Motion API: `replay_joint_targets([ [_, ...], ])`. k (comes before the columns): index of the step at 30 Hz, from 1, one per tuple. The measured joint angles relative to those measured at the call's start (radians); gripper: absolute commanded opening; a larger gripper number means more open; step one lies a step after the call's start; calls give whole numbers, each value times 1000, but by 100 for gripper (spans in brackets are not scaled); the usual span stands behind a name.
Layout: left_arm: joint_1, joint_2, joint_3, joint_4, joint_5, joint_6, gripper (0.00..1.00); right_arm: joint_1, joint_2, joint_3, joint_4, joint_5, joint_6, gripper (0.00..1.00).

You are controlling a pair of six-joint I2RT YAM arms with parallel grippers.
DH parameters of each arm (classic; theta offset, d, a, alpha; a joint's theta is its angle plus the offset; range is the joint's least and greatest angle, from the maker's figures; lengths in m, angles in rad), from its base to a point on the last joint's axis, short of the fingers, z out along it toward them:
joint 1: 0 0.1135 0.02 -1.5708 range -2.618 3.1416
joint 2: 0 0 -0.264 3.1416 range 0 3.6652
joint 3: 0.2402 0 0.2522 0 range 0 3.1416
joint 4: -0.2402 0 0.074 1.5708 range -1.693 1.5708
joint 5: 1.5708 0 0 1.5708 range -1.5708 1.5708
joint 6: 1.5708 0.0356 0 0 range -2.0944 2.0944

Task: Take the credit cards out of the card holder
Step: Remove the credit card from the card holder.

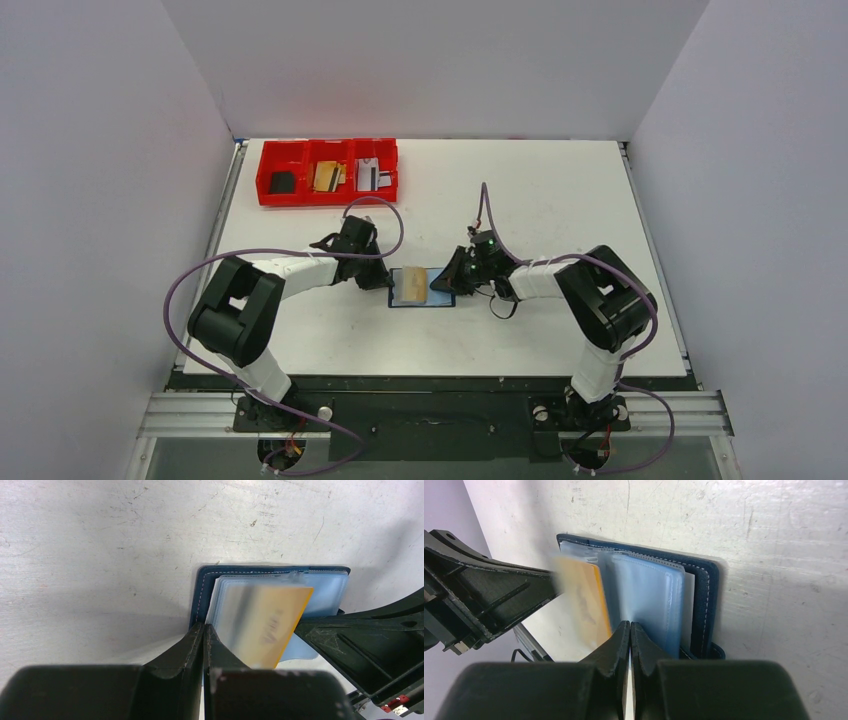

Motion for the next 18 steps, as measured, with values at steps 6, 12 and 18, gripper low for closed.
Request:
replay_joint_targets([
  [6,0,0,0,0,1,0,0,-4,0,1,-2,0,-6,0],
  [12,1,0,1,-1,4,8,0,-4,0,4,-2,-6,-6,13],
  [18,-2,5,20,-28,3,31,0,9,0,11,13,-20,-6,20],
])
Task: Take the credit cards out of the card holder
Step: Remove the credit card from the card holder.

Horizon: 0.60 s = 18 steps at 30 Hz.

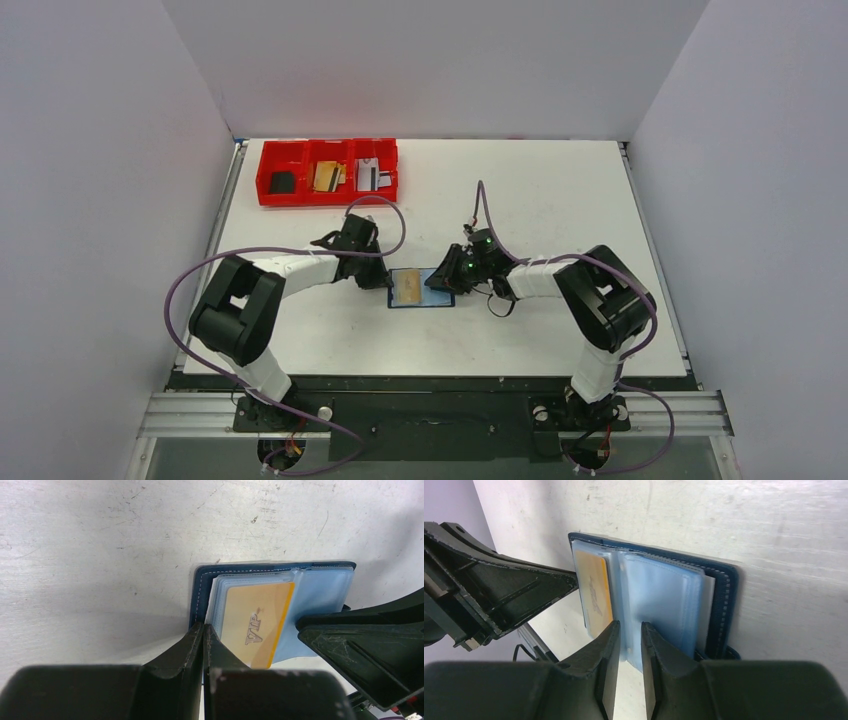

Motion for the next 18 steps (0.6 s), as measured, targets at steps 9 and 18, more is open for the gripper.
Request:
replay_joint_targets([
  [9,-1,10,25,-40,-3,14,0,56,14,21,2,0,8,19],
  [18,-3,13,29,-46,-4,15,0,69,26,21,15,0,27,17],
])
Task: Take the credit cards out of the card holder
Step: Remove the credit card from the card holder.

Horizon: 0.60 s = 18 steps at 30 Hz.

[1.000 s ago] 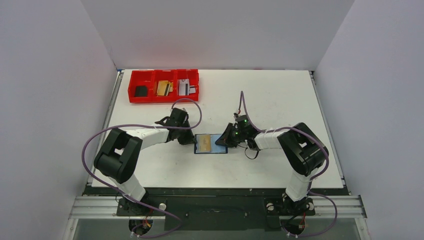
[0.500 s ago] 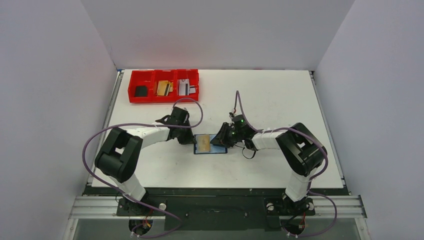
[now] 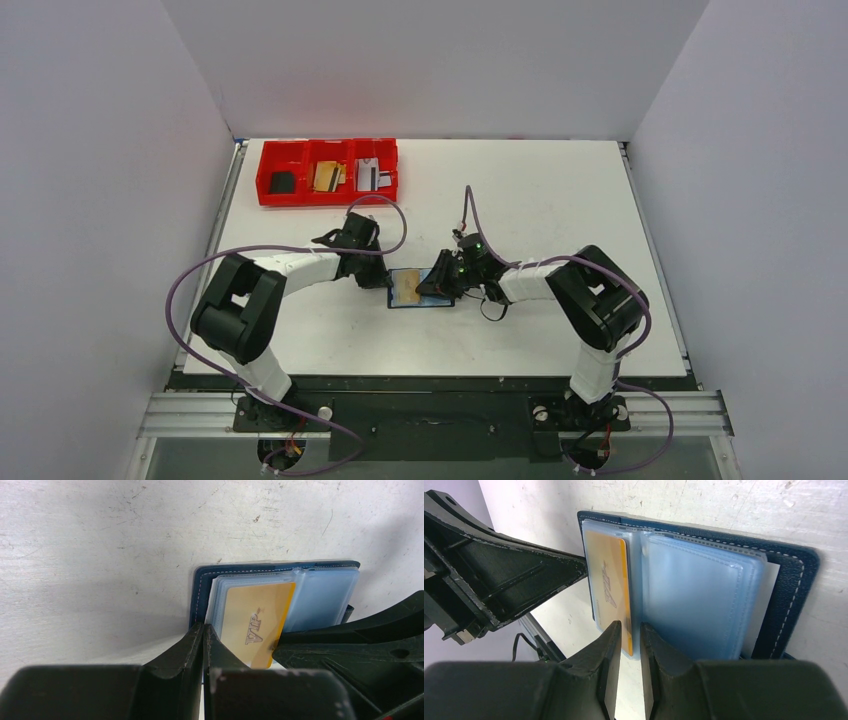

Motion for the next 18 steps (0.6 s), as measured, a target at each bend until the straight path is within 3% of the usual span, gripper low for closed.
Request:
replay_joint_targets([
  [18,-4,0,0,0,-4,0,0,18,14,0,14,0,19,13],
])
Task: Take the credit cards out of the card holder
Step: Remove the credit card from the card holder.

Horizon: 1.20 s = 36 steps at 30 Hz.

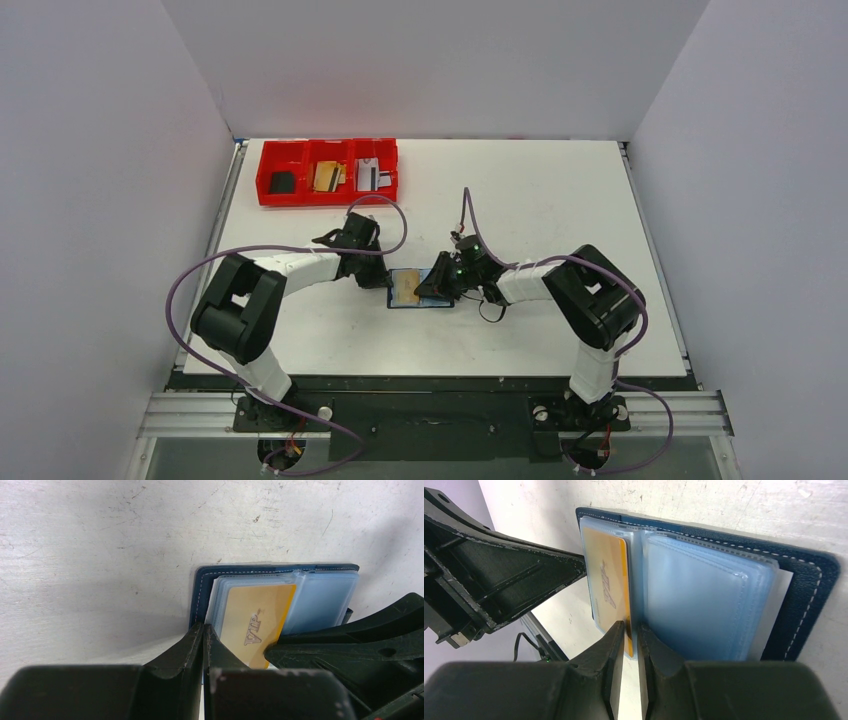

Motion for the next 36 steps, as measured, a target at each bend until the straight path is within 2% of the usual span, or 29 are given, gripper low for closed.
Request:
replay_joint_targets([
  [14,-5,0,0,0,-11,-1,0,-4,5,-11,27,0,23,0],
  [36,-5,5,7,-8,-19,-3,0,-53,-51,-61,5,9,10,0],
])
